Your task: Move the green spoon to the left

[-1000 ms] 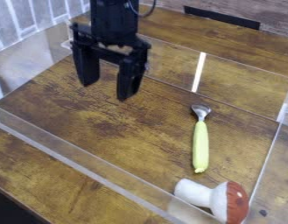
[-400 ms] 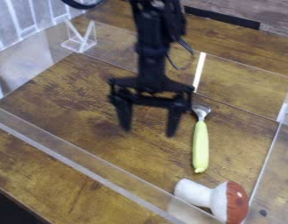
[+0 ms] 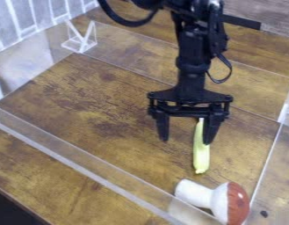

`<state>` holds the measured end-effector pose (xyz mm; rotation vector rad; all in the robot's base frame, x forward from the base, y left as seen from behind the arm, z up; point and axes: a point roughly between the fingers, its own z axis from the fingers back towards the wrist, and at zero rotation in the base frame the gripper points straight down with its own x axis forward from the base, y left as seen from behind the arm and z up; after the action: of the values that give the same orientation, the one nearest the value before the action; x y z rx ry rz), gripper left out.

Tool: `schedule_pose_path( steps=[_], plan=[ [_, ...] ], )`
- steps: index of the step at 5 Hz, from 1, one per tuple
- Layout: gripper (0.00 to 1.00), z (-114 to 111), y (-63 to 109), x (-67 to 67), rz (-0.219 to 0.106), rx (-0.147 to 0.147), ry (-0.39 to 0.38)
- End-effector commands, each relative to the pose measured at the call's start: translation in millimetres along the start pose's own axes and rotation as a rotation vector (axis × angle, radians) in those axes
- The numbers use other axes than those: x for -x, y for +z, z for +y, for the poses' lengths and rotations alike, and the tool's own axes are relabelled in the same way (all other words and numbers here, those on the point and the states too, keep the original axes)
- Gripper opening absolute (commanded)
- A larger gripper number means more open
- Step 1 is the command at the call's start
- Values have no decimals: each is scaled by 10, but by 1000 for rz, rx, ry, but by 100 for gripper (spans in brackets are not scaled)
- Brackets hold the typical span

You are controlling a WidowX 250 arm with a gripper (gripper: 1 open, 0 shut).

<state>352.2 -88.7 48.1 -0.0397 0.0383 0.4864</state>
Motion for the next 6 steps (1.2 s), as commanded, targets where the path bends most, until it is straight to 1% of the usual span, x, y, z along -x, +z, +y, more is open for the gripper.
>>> schedule_pose_path(
  steps=[1,2,3,4,5,6],
  plan=[
    [100,-185,196,-82,-63,53,-45],
    [100,-224,199,-124,-70,57,-89],
    [100,-307,257,-146,-78,58,-84],
    [100,-385,285,-173,-90,57,-64],
    [100,-479,116,-166,-98,52,3],
    [100,-569,21,-167,-109,57,82]
  ],
)
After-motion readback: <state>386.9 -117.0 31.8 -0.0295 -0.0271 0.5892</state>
